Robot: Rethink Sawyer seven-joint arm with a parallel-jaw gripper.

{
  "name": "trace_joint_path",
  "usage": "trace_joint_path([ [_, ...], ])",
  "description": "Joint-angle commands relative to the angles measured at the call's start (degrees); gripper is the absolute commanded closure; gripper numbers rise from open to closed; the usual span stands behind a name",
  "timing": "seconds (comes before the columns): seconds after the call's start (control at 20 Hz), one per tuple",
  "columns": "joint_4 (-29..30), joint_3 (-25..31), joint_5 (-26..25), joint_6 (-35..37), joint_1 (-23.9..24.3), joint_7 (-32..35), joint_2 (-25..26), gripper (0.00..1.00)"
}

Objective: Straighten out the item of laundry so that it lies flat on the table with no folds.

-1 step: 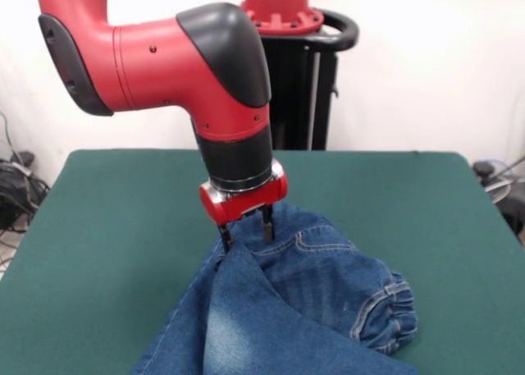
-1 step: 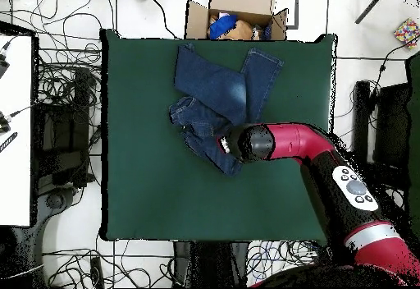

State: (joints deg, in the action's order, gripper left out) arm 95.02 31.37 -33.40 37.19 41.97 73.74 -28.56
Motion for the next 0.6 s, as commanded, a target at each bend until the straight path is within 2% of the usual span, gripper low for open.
trace_joint_path([
  [0.05, -2.21, 1.79, -2.19, -1.35, -0.46, -2.95, 0.66, 0.00],
  [0.6, -2.47, 1.67, -2.36, -1.11, -0.66, -3.10, 0.66, 0.00],
])
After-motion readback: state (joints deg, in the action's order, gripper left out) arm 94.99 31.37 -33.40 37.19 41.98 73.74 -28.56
